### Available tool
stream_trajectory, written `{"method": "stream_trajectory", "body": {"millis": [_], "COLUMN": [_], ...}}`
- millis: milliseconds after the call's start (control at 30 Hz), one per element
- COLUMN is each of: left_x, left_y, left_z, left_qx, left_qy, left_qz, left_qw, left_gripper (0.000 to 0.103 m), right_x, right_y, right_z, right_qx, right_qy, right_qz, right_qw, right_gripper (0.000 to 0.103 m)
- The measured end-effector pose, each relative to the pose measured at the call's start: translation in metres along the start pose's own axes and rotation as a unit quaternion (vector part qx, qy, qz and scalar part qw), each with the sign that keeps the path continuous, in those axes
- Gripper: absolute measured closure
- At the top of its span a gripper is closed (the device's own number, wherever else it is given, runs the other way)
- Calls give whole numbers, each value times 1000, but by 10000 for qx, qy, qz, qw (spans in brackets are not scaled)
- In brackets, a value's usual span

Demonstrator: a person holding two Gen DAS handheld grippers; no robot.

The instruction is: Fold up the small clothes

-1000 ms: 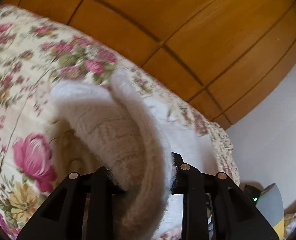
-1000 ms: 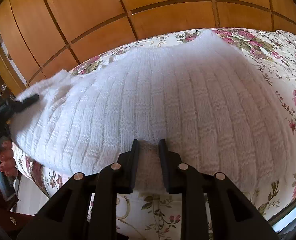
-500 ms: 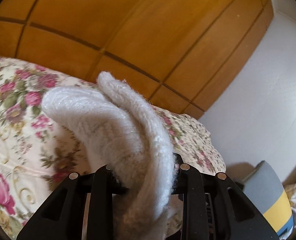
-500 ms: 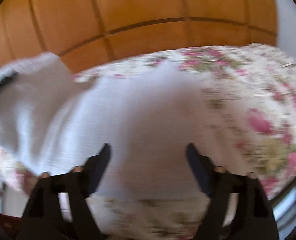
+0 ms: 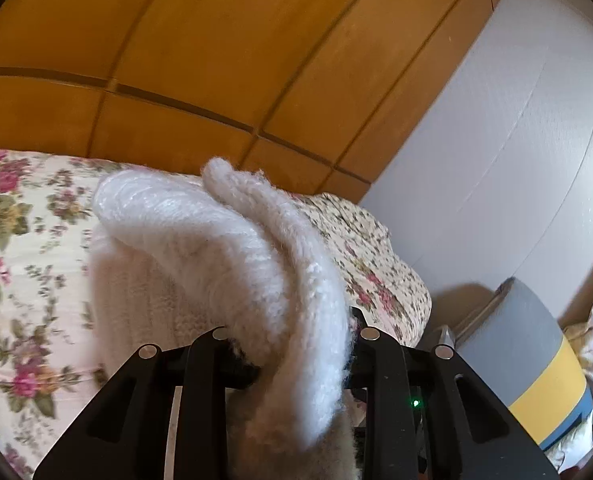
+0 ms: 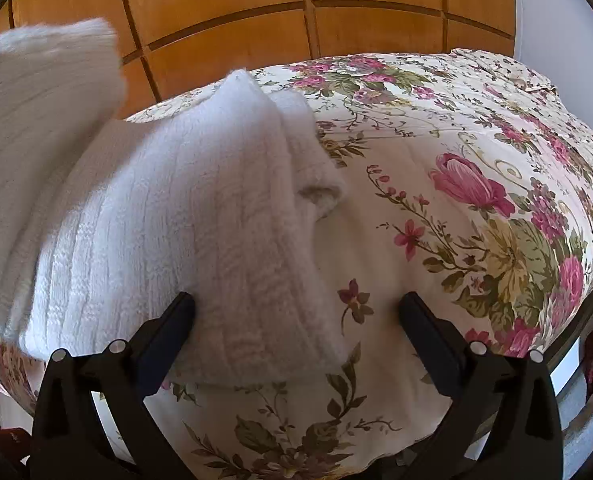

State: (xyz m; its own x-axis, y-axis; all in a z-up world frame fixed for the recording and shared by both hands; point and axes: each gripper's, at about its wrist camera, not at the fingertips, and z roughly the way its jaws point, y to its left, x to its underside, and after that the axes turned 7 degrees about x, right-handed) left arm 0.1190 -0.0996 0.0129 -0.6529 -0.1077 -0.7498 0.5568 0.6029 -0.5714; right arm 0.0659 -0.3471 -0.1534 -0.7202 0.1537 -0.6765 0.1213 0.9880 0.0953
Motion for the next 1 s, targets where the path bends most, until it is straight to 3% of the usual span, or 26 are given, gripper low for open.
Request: {"method": "stream_trajectory", "body": {"millis": [267, 533, 600, 667, 733, 800, 900, 1000], "left_x": [17, 42, 44, 45, 41, 34, 23, 14], "left_y": [-9, -13, -16, -17, -21, -29, -42, -42], "left_z": [78, 123, 132, 137, 132, 117, 87, 46], "left_qx": [-205, -310, -291, -170, 203, 741, 905, 714], "left_qy": [657, 1203, 1385, 1464, 1382, 1151, 619, -150], "left_qz": [302, 421, 438, 360, 202, 59, 306, 533], "left_qw": [9972, 9914, 9890, 9884, 9900, 9906, 9935, 9959], "left_gripper": [78, 77, 74, 63, 47, 40, 29, 17], "right_x": [1, 2, 2, 2, 3, 3, 5, 8], "right_y": [0, -2, -2, -2, -3, -3, -3, -2], "right_z": [-2, 0, 0, 0, 0, 0, -1, -2], "right_qx": [-84, -142, -150, -152, -165, -176, -174, -167], "right_qy": [-22, -90, -102, -119, -131, -146, -200, -270], "right_qz": [16, -10, -25, -45, -58, -77, -99, -107], "right_qw": [10000, 9999, 9998, 9998, 9998, 9997, 9996, 9994], "right_gripper": [2, 2, 2, 2, 2, 2, 2, 2]}}
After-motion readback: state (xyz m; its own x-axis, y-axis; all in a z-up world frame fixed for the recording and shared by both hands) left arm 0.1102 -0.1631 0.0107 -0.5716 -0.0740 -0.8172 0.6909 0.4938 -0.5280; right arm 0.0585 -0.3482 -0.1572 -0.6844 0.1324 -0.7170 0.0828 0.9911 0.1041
